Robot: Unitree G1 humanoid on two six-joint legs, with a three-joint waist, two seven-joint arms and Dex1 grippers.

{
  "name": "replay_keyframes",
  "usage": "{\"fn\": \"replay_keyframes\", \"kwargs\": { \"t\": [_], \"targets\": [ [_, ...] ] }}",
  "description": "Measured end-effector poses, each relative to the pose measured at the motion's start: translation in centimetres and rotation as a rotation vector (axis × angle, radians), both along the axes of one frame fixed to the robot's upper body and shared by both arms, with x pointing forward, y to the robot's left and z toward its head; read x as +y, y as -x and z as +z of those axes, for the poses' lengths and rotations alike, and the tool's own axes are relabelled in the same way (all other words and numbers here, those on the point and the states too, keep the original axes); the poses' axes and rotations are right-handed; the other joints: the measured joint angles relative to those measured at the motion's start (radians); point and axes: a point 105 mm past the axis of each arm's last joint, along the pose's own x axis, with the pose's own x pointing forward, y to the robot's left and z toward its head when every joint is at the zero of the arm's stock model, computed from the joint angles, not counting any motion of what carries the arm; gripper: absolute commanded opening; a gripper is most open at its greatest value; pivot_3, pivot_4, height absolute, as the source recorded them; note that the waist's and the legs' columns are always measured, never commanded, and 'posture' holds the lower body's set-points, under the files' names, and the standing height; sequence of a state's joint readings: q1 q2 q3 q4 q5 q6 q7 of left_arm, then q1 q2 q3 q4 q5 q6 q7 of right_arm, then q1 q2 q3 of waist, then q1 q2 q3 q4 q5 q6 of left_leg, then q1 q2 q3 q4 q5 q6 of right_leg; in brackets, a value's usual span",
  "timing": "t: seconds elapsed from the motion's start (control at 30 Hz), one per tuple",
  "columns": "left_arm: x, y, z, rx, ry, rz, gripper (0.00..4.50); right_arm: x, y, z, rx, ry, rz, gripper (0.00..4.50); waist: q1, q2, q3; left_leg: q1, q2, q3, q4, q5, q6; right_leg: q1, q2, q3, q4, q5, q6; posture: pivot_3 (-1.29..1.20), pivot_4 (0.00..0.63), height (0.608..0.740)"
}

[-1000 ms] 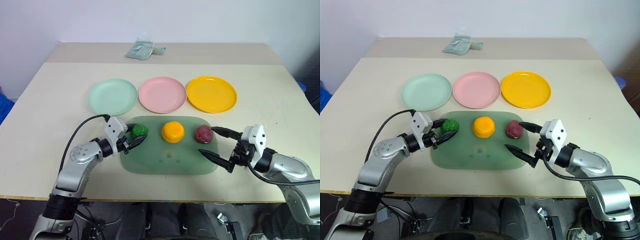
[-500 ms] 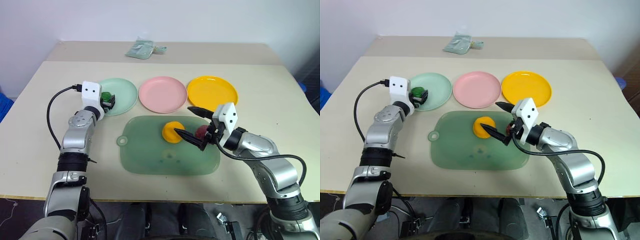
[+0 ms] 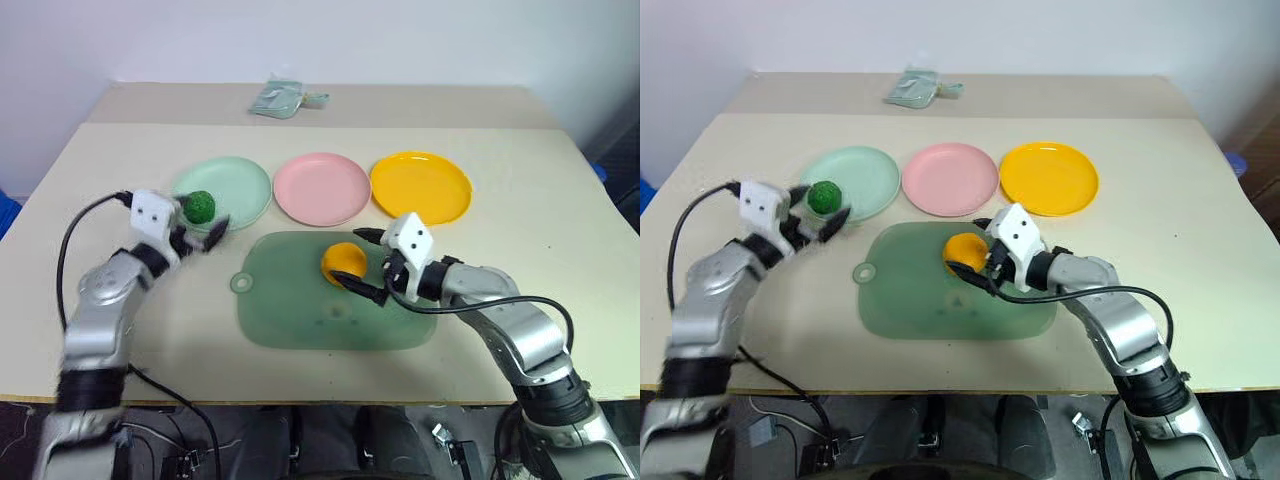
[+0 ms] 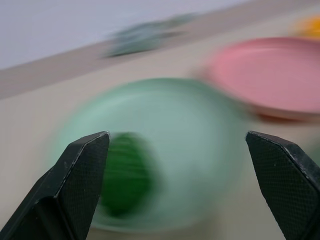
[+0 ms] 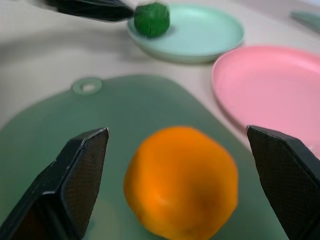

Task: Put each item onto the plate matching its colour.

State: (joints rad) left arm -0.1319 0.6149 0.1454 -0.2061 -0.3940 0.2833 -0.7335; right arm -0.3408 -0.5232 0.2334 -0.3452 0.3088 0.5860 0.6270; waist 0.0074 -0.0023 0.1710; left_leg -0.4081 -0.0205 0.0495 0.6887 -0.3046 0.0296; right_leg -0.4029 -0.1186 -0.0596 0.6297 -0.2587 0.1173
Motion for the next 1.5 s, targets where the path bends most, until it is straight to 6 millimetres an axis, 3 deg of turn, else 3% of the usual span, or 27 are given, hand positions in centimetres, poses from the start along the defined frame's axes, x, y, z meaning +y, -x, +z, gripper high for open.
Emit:
{"fn": "replay_keyframes", "kwargs": {
  "t": [0.03, 0.13, 0.17, 0.27, 0.33, 0.47, 0.53, 0.6, 0.73, 0.8, 0.83, 0.93, 1.07, 1.17, 1.23, 1.33, 1.5],
  "targets": [
    [-0.9, 1.0, -0.5, 0.032, -0.008, -0.064, 4.42, 0.0, -0.2, -0.5, 0.016, 0.014, -0.012, 4.50, 0.002, 0.000, 0.000, 0.000, 0.000, 0.000, 0.000, 0.000, 0.000, 0.000, 0.000, 0.000, 0.000, 0.000, 0.000, 0.00, 0.150, 0.740],
    [-3.3, 3.1, -1.5, 0.098, -0.005, -0.198, 4.50, -0.1, -0.8, -1.2, 0.049, 0.028, -0.047, 3.76, 0.003, 0.000, 0.000, 0.000, 0.000, 0.000, 0.000, 0.000, 0.000, 0.000, 0.000, 0.000, 0.000, 0.000, 0.000, 0.00, 0.150, 0.740],
    [-3.8, 3.5, -1.5, 0.104, 0.000, -0.224, 4.50, 0.0, -0.8, -1.1, 0.046, 0.027, -0.046, 3.33, 0.003, 0.000, 0.000, 0.000, 0.000, 0.000, 0.000, 0.000, 0.000, 0.000, 0.000, 0.000, 0.000, 0.000, 0.000, 0.00, 0.150, 0.740],
    [-4.6, 3.9, -1.2, 0.090, 0.003, -0.255, 4.50, 0.2, -0.8, -0.7, 0.041, 0.008, -0.037, 3.19, 0.002, 0.000, 0.000, 0.000, 0.000, 0.000, 0.000, 0.000, 0.000, 0.000, 0.000, 0.000, 0.000, 0.000, 0.000, 0.00, 0.150, 0.740],
    [-5.2, 4.2, -1.2, 0.089, 0.008, -0.278, 4.50, 0.4, -0.9, 0.3, 0.028, -0.040, -0.035, 3.19, 0.001, 0.000, 0.000, 0.000, 0.000, 0.000, 0.000, 0.000, 0.000, 0.000, 0.001, 0.000, 0.000, 0.000, 0.000, 0.00, 0.150, 0.740],
    [-7.1, 4.9, -1.8, 0.113, 0.038, -0.339, 4.50, 0.1, -3.2, 4.9, -0.095, -0.140, -0.125, 3.19, 0.001, 0.000, 0.000, 0.000, 0.000, 0.000, 0.000, 0.000, 0.000, -0.001, 0.001, 0.000, 0.001, 0.000, 0.000, 0.00, 0.150, 0.740],
    [-7.7, 5.0, -1.9, 0.114, 0.050, -0.356, 4.50, -2.1, -6.3, 6.9, -0.162, -0.153, -0.304, 3.19, 0.004, 0.000, 0.000, 0.000, 0.000, 0.000, 0.000, 0.000, 0.000, 0.000, 0.001, 0.000, 0.001, 0.000, 0.000, 0.00, 0.150, 0.740],
    [-8.1, 5.1, -1.9, 0.113, 0.054, -0.364, 4.50, -5.1, -8.6, 7.1, -0.175, -0.138, -0.488, 3.19, 0.006, 0.000, 0.000, 0.000, -0.001, 0.000, 0.000, 0.000, 0.000, 0.000, 0.001, 0.000, 0.001, 0.000, 0.000, 0.00, 0.150, 0.740],
    [-8.5, 5.1, -1.9, 0.107, 0.064, -0.374, 4.50, -10.0, -11.7, 3.5, -0.076, -0.073, -0.739, 3.19, -0.002, 0.000, 0.000, 0.000, -0.001, 0.002, -0.003, 0.000, 0.000, -0.001, 0.001, 0.001, 0.001, 0.000, 0.000, 0.00, 0.150, 0.740],
    [-8.5, 5.2, -1.9, 0.098, 0.066, -0.372, 4.50, -11.5, -12.6, 1.7, -0.015, -0.061, -0.804, 4.21, -0.013, 0.001, 0.001, 0.000, 0.000, 0.003, -0.004, 0.001, 0.000, -0.002, 0.002, 0.001, 0.001, 0.000, 0.000, 0.00, 0.150, 0.740],
    [-8.5, 5.2, -2.0, 0.098, 0.067, -0.369, 4.50, -12.0, -12.8, 1.4, -0.004, -0.070, -0.819, 4.47, -0.018, 0.001, 0.001, 0.000, 0.000, 0.003, -0.004, 0.001, 0.000, -0.002, 0.002, 0.001, 0.001, 0.000, 0.000, 0.00, 0.150, 0.740],
    [-8.5, 5.1, -2.1, 0.094, 0.071, -0.351, 4.50, -12.2, -13.2, 2.1, -0.034, -0.094, -0.803, 4.47, -0.025, 0.002, 0.001, 0.000, 0.001, 0.003, -0.004, 0.001, 0.000, -0.002, 0.003, 0.001, 0.001, 0.000, 0.000, 0.00, 0.150, 0.740],
    [-8.2, 5.3, -2.6, 0.108, 0.080, -0.324, 4.50, -11.4, -12.0, 4.4, -0.140, -0.125, -0.624, 4.47, -0.021, 0.002, 0.001, -0.001, 0.001, 0.002, -0.004, 0.000, 0.000, -0.002, 0.002, 0.001, 0.001, 0.000, 0.000, 0.00, 0.150, 0.740],
    [-8.2, 5.3, -2.7, 0.106, 0.079, -0.313, 4.50, -10.2, -8.6, 5.5, -0.180, -0.128, -0.378, 4.47, -0.007, 0.002, 0.001, -0.001, 0.000, 0.001, -0.004, 0.000, 0.002, 0.000, 0.002, 0.001, -0.001, 0.000, 0.000, 0.00, 0.150, 0.740],
    [-8.1, 5.3, -2.7, 0.103, 0.079, -0.307, 4.50, -9.9, -4.9, 4.4, -0.122, -0.074, -0.195, 4.47, 0.007, 0.002, 0.001, 0.000, 0.000, 0.001, -0.003, -0.001, 0.003, 0.001, 0.001, 0.001, -0.002, 0.000, 0.000, 0.00, 0.150, 0.740],
    [-8.2, 5.2, -2.6, 0.100, 0.079, -0.312, 4.50, -9.3, -1.5, 2.4, -0.001, -0.032, -0.044, 4.47, 0.001, 0.002, 0.001, 0.001, 0.000, 0.002, -0.002, -0.002, 0.004, 0.001, 0.000, 0.002, -0.002, 0.000, 0.000, 0.00, 0.150, 0.740],
    [-8.3, 4.8, -2.5, 0.098, 0.079, -0.319, 4.50, -9.3, -0.1, 0.3, 0.072, 0.046, -0.018, 4.47, 0.000, 0.002, 0.000, 0.002, 0.001, 0.001, -0.002, -0.001, 0.002, 0.001, 0.000, 0.002, -0.001, 0.000, 0.000, 0.00, 0.150, 0.740]
  ]
}}
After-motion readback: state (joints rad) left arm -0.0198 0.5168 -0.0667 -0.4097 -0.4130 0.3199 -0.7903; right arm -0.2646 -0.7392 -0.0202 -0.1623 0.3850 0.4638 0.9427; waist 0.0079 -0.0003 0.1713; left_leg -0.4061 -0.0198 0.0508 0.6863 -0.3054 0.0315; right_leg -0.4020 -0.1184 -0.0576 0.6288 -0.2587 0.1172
